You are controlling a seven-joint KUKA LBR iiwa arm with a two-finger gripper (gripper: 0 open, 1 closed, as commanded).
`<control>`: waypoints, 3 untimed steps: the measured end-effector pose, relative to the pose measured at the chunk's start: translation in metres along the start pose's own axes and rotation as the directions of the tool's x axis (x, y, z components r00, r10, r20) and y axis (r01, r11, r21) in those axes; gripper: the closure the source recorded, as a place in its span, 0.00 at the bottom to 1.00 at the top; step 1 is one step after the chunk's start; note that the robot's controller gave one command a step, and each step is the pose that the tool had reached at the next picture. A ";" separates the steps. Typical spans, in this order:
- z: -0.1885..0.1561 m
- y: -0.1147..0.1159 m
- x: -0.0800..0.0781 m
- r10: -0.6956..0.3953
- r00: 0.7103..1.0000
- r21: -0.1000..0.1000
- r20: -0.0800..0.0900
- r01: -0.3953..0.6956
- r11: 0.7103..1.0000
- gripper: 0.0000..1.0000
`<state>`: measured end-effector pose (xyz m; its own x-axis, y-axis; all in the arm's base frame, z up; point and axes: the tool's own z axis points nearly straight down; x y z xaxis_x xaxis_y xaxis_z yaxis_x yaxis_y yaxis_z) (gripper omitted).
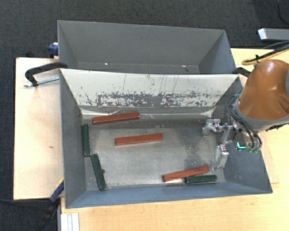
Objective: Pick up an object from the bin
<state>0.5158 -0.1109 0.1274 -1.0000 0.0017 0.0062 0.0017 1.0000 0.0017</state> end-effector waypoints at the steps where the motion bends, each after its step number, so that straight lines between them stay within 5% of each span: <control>1: -0.004 0.000 -0.002 -0.001 1.000 0.001 0.007 0.001 1.000 0.00; 3: 0.005 0.026 0.005 -0.123 0.992 0.005 0.010 0.123 0.992 0.00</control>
Offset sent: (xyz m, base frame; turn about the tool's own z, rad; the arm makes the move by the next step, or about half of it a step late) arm -0.0253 0.0941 -0.0244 -0.4039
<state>0.5112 -0.0853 0.1228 -0.9926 -0.1212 -0.0043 -0.1212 0.9926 -0.0028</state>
